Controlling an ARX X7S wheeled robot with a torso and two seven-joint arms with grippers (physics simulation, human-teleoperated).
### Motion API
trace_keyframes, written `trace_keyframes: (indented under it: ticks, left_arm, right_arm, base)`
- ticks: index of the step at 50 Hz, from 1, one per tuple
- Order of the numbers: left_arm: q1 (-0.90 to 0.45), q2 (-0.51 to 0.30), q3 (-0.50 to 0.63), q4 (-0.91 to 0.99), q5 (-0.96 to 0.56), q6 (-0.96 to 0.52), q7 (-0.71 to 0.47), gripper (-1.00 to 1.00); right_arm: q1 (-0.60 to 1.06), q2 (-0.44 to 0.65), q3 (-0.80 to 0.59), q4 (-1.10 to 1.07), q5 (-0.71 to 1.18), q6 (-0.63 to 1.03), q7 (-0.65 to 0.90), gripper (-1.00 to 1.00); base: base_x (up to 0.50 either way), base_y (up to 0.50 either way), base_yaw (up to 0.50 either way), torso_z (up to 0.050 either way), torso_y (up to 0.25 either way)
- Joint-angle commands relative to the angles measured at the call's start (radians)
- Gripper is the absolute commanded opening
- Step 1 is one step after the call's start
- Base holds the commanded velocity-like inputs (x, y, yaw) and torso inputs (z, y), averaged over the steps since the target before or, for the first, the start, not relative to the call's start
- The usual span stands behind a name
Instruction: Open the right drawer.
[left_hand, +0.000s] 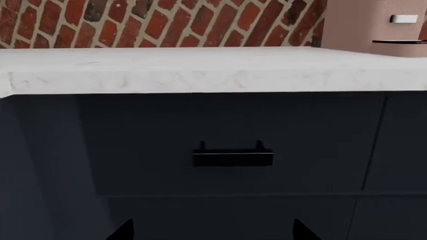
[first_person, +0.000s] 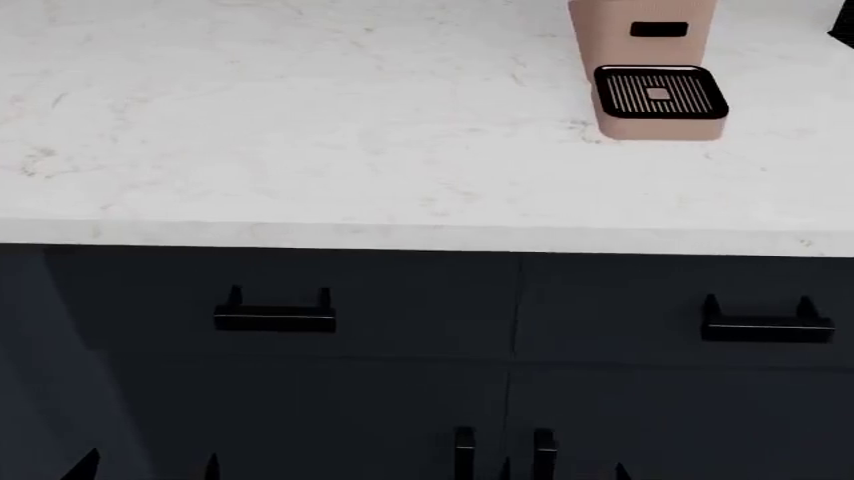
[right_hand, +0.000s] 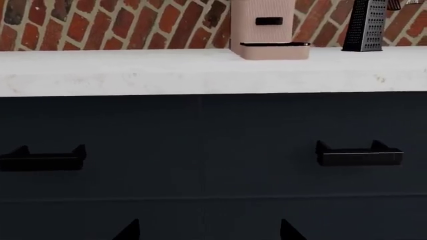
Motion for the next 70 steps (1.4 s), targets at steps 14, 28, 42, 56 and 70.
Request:
trace_keyframes:
  ticks: [14,28,42,56,70]
  left_arm:
    - [-0.005,-0.026,0.035,-0.007,-0.019,0.002,-0.032,1.00]
    - [-0.003,-0.038,0.048,0.009,-0.028,-0.003,-0.050,1.00]
    - [-0.009,-0.048,0.059,-0.003,-0.038,0.008,-0.061,1.00]
    - [-0.009,-0.057,0.072,-0.004,-0.044,0.011,-0.071,1.00]
    - [-0.007,-0.066,0.084,0.002,-0.040,0.019,-0.088,1.00]
  right_arm:
    - [0.005,0.026,-0.028,0.005,0.036,-0.001,0.031,1.00]
    - [0.006,0.039,-0.044,-0.002,0.048,0.011,0.048,1.00]
    - [0.013,0.049,-0.059,0.019,0.057,0.005,0.058,1.00]
    - [0.011,0.059,-0.071,0.003,0.068,0.013,0.070,1.00]
    - [0.016,0.066,-0.081,0.020,0.079,-0.001,0.075,1.00]
  base:
    - [0.00,-0.11,0.00,0.000,0.000]
    - [0.00,-0.11,0.00,0.000,0.000]
    - [0.00,-0.11,0.00,0.000,0.000]
    - [0.00,-0.13,0.00,0.000,0.000]
    - [0.00,-0.15,0.00,0.000,0.000]
